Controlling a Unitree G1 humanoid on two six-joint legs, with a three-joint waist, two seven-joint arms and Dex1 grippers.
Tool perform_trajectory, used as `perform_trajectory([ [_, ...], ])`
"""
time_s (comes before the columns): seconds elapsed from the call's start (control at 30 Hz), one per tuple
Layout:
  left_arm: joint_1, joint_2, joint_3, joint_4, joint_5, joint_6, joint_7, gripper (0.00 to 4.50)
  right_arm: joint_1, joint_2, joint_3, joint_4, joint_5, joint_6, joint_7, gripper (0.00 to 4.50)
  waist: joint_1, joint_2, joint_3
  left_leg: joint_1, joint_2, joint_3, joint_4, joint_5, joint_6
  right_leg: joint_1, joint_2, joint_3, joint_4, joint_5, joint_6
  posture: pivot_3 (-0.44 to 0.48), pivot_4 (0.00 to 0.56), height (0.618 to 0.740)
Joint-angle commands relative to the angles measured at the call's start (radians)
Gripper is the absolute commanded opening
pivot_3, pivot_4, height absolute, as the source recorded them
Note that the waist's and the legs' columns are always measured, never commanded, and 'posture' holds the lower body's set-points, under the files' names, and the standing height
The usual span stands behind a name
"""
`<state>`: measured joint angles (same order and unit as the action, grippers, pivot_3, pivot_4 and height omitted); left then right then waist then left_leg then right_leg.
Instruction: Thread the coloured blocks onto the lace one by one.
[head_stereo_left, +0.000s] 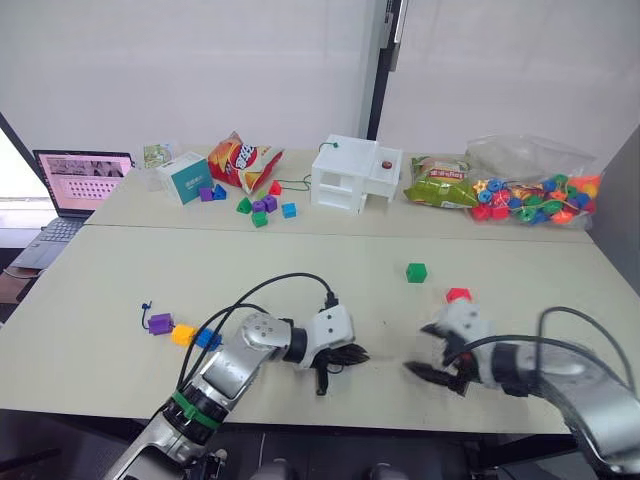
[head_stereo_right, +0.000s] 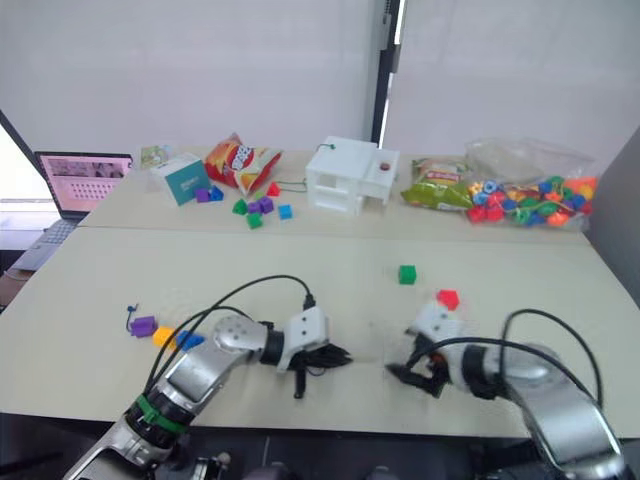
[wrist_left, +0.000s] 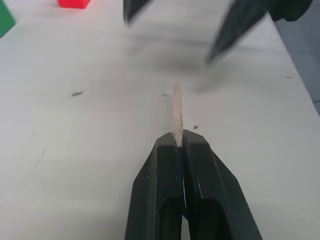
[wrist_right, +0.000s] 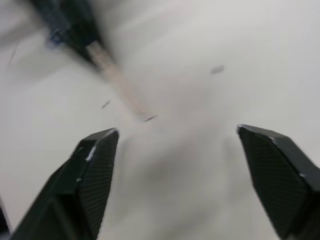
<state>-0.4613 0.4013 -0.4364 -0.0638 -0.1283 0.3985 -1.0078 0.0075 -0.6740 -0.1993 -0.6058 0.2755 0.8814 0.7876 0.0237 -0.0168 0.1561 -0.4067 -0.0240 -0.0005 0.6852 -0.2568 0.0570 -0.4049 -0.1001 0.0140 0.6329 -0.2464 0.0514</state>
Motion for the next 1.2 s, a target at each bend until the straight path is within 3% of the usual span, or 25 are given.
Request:
perform_trajectory([
  [0.03,0.017,0.008,0.051,-0.064,-0.047,0.027,0.003,0.00,0.077,0.139,-0.142,-0.083,0.015,0.038,-0.175,4.49,0.001,0.000,0.000,0.000,0.000,0.000,0.000,0.000,0.000,0.000,0.000,0.000,0.000,0.000,0.000,0.000,0.150,0.740],
  [0.17,0.037,0.031,0.065,-0.079,-0.052,0.037,0.002,0.00,0.121,0.333,-0.125,-0.100,-0.056,-0.010,-0.398,4.49,-0.007,0.001,0.000,0.001,-0.001,0.001,0.000,0.000,-0.001,-0.001,-0.001,0.001,0.002,0.000,0.000,0.000,0.150,0.740],
  [0.23,0.043,0.036,0.070,-0.085,-0.053,0.049,0.007,0.00,0.085,0.438,-0.069,-0.054,-0.114,-0.072,-0.527,4.49,-0.012,0.001,-0.001,0.002,-0.001,0.001,0.000,0.000,-0.001,-0.001,-0.001,0.002,0.005,0.000,0.000,0.000,0.150,0.740],
  [0.33,0.045,0.034,0.070,-0.089,-0.051,0.056,0.013,0.00,0.001,0.505,-0.028,0.053,-0.184,-0.146,-0.639,4.49,-0.022,0.002,0.000,0.002,-0.001,0.003,0.000,0.002,-0.003,-0.004,0.000,0.003,0.008,0.000,-0.001,0.000,0.150,0.740],
  [0.53,0.049,0.030,0.074,-0.096,-0.046,0.066,0.029,0.00,-0.181,0.498,-0.060,0.343,-0.214,-0.270,-0.730,4.49,-0.020,0.002,0.000,0.002,-0.003,0.003,0.000,0.002,-0.003,-0.004,0.000,0.003,0.009,0.000,-0.001,0.000,0.150,0.740],
  [0.73,0.060,0.031,0.079,-0.106,-0.048,0.078,0.044,0.00,-0.313,0.443,-0.069,0.617,-0.181,-0.424,-0.667,4.49,-0.028,0.003,0.000,0.002,-0.003,0.003,-0.002,0.002,-0.003,-0.004,0.000,0.003,0.009,0.000,-0.001,0.000,0.150,0.740],
  [0.83,0.066,0.034,0.081,-0.115,-0.049,0.084,0.049,0.00,-0.327,0.435,-0.082,0.673,-0.159,-0.474,-0.650,3.65,-0.032,0.003,0.000,0.003,-0.002,0.003,-0.003,0.002,-0.003,-0.004,0.001,0.003,0.009,-0.001,-0.001,0.000,0.150,0.740],
  [1.07,0.074,0.039,0.084,-0.125,-0.052,0.100,0.056,0.00,-0.299,0.467,-0.060,0.611,-0.110,-0.479,-0.644,1.25,-0.033,0.003,0.000,0.003,-0.002,0.003,-0.004,0.002,-0.003,-0.004,0.001,0.003,0.009,-0.001,-0.001,0.000,0.150,0.740],
  [1.2,0.076,0.050,0.089,-0.124,-0.055,0.104,0.050,0.00,-0.263,0.495,-0.037,0.502,-0.106,-0.452,-0.660,1.21,-0.034,0.003,0.000,0.003,-0.002,0.003,-0.004,0.002,-0.003,-0.004,0.001,0.003,0.009,-0.001,-0.001,0.000,0.150,0.740],
])
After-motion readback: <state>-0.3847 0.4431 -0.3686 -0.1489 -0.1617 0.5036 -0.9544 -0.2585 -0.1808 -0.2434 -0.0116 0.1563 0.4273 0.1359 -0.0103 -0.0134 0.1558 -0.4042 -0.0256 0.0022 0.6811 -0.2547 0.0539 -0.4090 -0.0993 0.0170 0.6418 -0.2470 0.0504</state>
